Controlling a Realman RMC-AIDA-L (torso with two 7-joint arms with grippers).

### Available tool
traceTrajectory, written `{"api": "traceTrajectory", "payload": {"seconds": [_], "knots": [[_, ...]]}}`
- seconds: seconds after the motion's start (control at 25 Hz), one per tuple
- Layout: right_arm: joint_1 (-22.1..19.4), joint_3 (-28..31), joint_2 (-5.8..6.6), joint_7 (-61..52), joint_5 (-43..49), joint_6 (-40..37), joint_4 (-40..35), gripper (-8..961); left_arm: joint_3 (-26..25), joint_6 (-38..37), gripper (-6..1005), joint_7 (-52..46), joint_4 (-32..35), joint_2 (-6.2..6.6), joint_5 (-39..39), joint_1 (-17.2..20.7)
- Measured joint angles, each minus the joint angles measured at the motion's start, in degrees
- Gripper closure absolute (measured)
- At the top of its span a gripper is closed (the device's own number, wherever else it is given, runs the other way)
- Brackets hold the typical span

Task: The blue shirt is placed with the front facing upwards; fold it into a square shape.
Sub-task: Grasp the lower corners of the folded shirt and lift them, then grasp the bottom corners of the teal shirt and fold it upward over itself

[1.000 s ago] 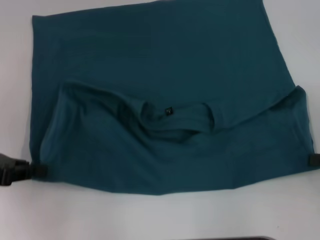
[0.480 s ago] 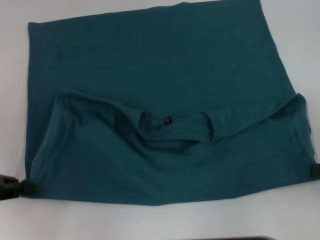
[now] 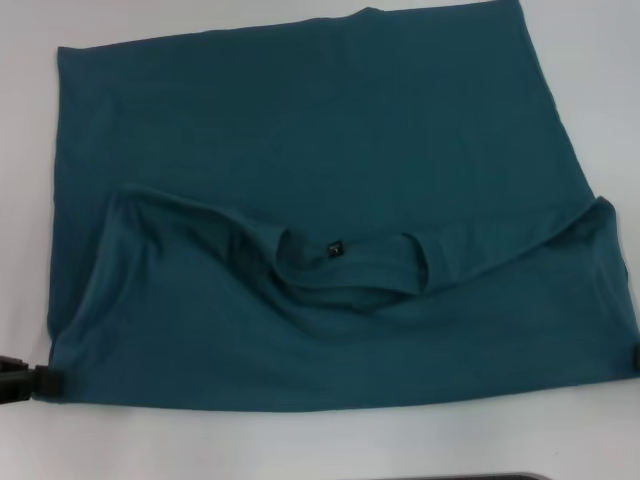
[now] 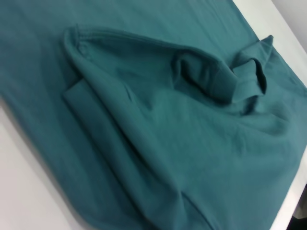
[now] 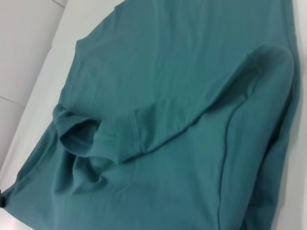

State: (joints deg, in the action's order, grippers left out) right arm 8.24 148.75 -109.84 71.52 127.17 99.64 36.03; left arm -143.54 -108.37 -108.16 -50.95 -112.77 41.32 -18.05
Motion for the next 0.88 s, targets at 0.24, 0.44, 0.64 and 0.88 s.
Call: {"api": "traceTrajectory", "payload": {"seconds": [0.24, 0.44, 0.64, 0.88], "knots": [[-0.97, 0.64, -0.12, 0.08, 0.11, 0.27, 0.02, 865, 0.09, 0.58, 978, 0.16, 0.05, 0.23, -0.07, -0.05], [-1.13, 0.66, -0.11, 0.27, 0.11, 0.88, 0.02, 864, 0.10, 0.68, 976, 0.16, 0.28, 0.38, -0.10, -0.05], [-1.16, 1.13, -0.21, 1.24, 0.08, 1.48, -0.08, 862, -2.21, 0.92, 976, 0.82, 0.28, 0.38, 0.25, -0.21], [-1.24, 2.91, -0.44, 2.09, 0.02, 2.23, -0.13, 860, -5.51, 0.99, 976, 1.86, 0.27, 0.35, 0.35, -1.23]]}}
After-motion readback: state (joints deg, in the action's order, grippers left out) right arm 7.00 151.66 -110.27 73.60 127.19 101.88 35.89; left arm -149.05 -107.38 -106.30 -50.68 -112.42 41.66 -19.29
